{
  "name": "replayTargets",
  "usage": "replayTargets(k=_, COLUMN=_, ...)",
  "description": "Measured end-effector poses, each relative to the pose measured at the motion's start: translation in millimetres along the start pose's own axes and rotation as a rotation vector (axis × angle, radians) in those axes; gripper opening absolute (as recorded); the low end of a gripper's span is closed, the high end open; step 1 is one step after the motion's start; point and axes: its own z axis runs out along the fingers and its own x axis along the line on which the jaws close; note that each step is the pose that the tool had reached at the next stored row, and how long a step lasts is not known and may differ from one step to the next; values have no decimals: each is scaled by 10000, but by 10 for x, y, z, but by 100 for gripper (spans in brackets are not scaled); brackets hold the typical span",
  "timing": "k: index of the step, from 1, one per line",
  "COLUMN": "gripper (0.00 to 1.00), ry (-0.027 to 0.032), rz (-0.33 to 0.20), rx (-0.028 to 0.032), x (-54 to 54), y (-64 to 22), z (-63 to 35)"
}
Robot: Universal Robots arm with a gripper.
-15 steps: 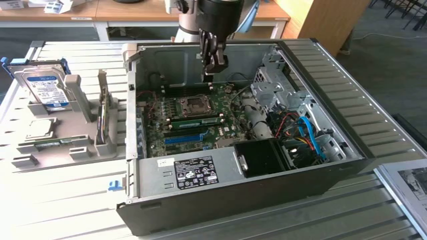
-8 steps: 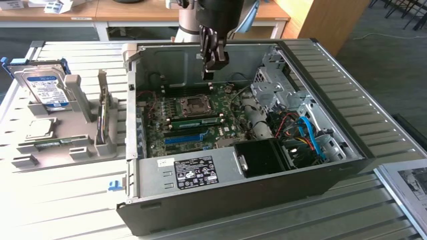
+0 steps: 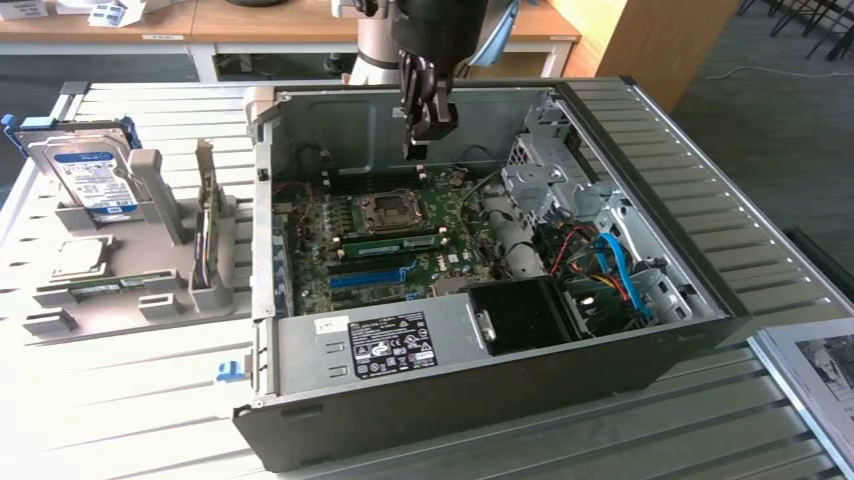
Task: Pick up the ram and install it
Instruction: 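Press down the ram until it locks into place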
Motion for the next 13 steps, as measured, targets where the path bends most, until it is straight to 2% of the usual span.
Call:
replayTargets(k=2, gripper=10, ry=-4, rz=119, rx=2, x=0, y=0, z=0)
replayTargets(k=13, gripper=10, ry=-78, rz=2091, rx=40, x=0, y=-1, z=12)
